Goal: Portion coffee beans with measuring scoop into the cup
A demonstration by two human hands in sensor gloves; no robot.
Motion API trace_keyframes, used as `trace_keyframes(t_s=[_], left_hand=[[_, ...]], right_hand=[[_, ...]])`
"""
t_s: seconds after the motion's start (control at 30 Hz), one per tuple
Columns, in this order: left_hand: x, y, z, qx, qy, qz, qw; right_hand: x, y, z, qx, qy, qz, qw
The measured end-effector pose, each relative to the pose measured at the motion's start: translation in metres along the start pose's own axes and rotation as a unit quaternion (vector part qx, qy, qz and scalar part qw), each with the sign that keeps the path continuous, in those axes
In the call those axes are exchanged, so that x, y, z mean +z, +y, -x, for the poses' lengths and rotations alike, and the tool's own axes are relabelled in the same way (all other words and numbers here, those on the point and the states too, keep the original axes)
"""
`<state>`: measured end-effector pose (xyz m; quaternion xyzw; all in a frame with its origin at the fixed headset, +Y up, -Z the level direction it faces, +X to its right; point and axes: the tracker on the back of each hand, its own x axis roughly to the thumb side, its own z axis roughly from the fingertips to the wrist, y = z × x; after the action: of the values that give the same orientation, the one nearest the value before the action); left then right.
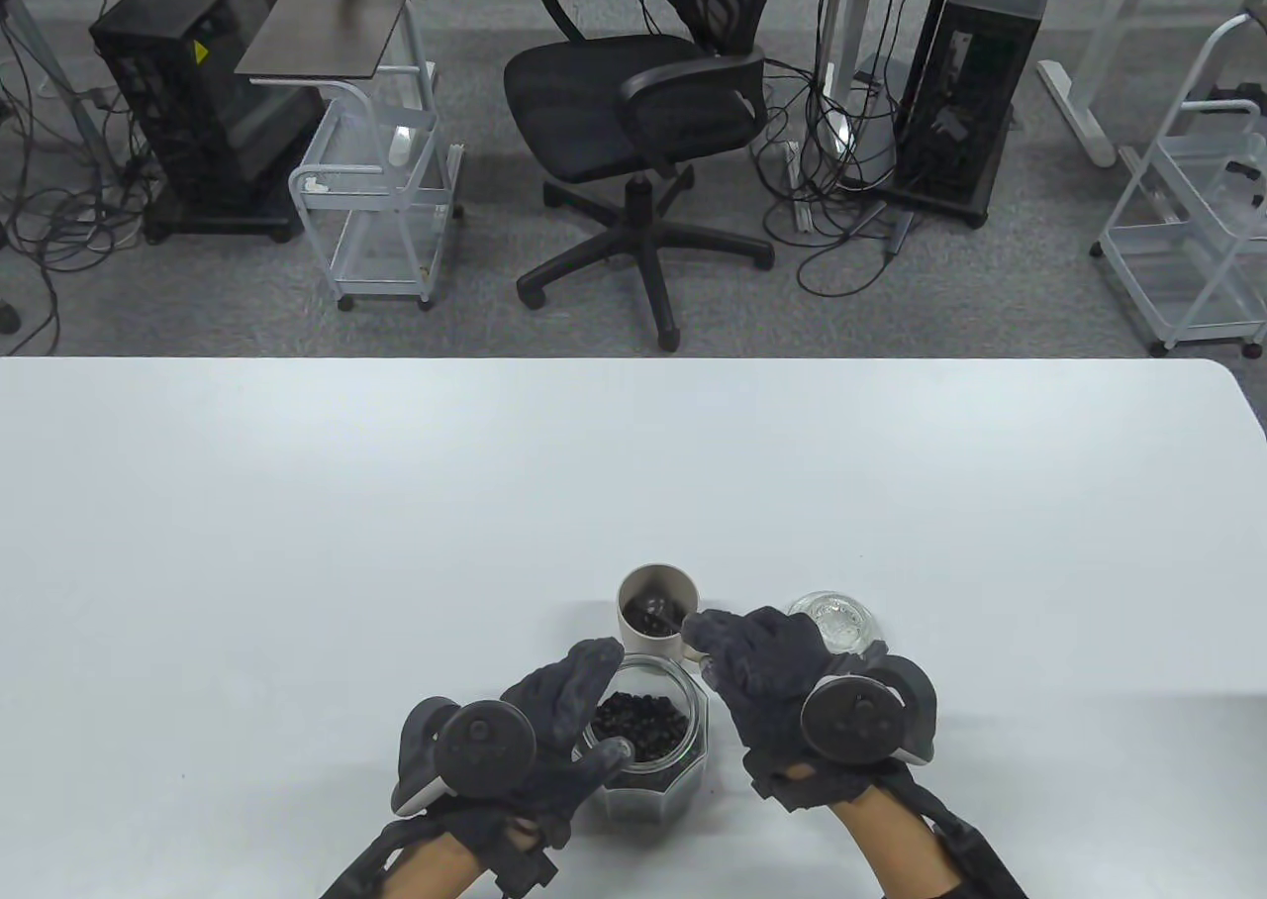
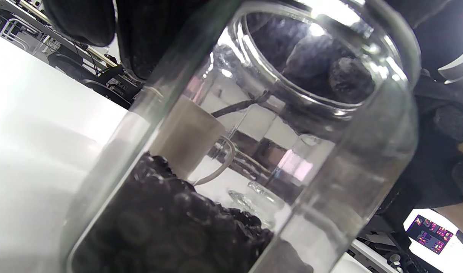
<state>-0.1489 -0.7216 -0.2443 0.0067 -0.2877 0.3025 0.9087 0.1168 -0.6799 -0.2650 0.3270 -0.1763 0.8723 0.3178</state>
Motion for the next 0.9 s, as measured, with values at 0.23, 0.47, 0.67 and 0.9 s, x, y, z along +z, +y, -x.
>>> trace_keyframes(t_s=[0.23, 0.47, 0.67, 0.9], left_hand=[[0.0, 0.0, 0.0, -0.001, 0.0, 0.0, 1.0], [0.0, 0.0, 0.0, 0.0, 0.0, 0.0, 1.0], [0.0, 0.0, 0.0, -0.001, 0.0, 0.0, 1.0], [0.0, 0.0, 0.0, 0.0, 0.0, 0.0, 1.0]], right_hand=[[0.002, -0.012, 0.009, -0.063, 0.036, 0.071, 0.995], [0.011, -0.027, 0.033, -0.164, 0.137, 0.166, 0.963], [0.027, -0.031, 0.061, -0.308, 0.275, 0.255, 0.875], [0.042, -0.027, 0.083, -0.445, 0.351, 0.284, 0.773]])
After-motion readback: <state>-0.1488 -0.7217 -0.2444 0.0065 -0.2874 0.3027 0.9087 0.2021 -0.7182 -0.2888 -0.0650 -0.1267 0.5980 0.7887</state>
